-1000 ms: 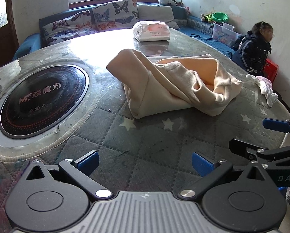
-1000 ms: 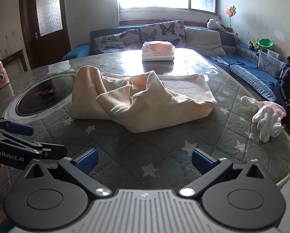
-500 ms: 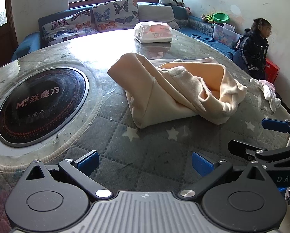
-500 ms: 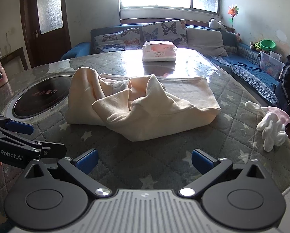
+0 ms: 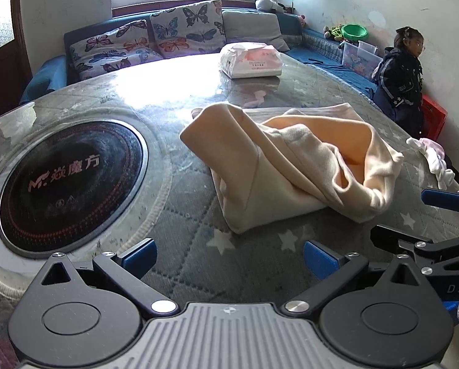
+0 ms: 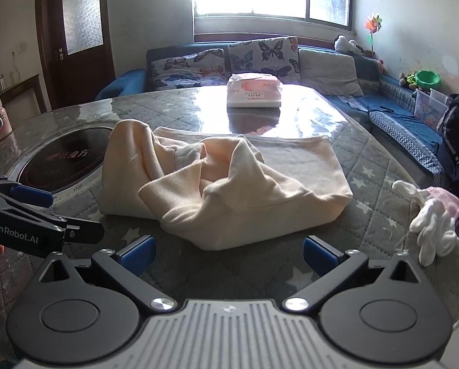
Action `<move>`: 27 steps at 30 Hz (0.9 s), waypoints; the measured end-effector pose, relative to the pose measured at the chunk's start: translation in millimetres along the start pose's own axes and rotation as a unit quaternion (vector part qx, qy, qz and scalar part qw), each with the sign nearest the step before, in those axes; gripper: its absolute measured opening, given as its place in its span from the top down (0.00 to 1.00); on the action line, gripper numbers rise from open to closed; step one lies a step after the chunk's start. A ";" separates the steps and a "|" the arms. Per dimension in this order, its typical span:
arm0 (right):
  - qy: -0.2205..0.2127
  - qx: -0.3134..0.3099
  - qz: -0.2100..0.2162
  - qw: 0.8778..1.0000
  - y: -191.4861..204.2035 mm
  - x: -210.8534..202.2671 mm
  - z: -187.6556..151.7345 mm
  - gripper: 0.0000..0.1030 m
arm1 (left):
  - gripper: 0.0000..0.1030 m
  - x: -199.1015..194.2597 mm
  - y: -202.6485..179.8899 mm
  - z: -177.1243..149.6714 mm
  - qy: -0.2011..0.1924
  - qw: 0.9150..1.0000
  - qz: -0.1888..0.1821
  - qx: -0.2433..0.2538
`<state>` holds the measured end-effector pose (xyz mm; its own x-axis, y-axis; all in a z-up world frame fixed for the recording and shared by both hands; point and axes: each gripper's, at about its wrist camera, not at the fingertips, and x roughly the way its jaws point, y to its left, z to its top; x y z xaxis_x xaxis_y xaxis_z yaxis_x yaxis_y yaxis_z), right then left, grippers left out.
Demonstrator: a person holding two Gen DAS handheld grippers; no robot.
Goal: Fold clothes
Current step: 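Lower both grippers onto the shirt's bunched fabric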
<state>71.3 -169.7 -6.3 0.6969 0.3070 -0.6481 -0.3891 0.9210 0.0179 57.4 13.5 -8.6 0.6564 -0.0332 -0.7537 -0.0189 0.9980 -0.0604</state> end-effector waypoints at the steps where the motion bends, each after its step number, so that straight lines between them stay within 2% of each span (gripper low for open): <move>1: -0.001 -0.001 0.000 1.000 -0.3 0.6 1.5 0.00 | 0.00 0.6 0.5 1.5 -0.001 1.000 0.001 0.000; 10: -0.014 -0.008 0.002 1.000 -3.9 3.4 13.1 0.00 | 0.00 9.3 5.8 15.1 -0.002 1.000 0.008 0.001; 18: -0.038 -0.010 0.023 0.999 -11.8 -1.7 33.0 0.00 | 0.00 16.3 12.4 34.0 -0.010 1.000 0.013 -0.008; 22: -0.041 -0.019 0.017 0.999 -15.4 6.3 42.1 0.00 | 0.00 20.3 12.4 44.4 -0.017 1.000 0.013 -0.006; 27: -0.036 -0.025 0.006 0.999 -22.5 25.3 48.2 0.00 | 0.00 36.4 8.0 49.2 -0.005 1.000 0.006 -0.006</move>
<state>126.7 -171.1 13.6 0.7328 0.3351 -0.5922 -0.4255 0.9048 -0.0145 118.2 22.8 -4.3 0.6640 -0.0206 -0.7475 -0.0359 0.9976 -0.0594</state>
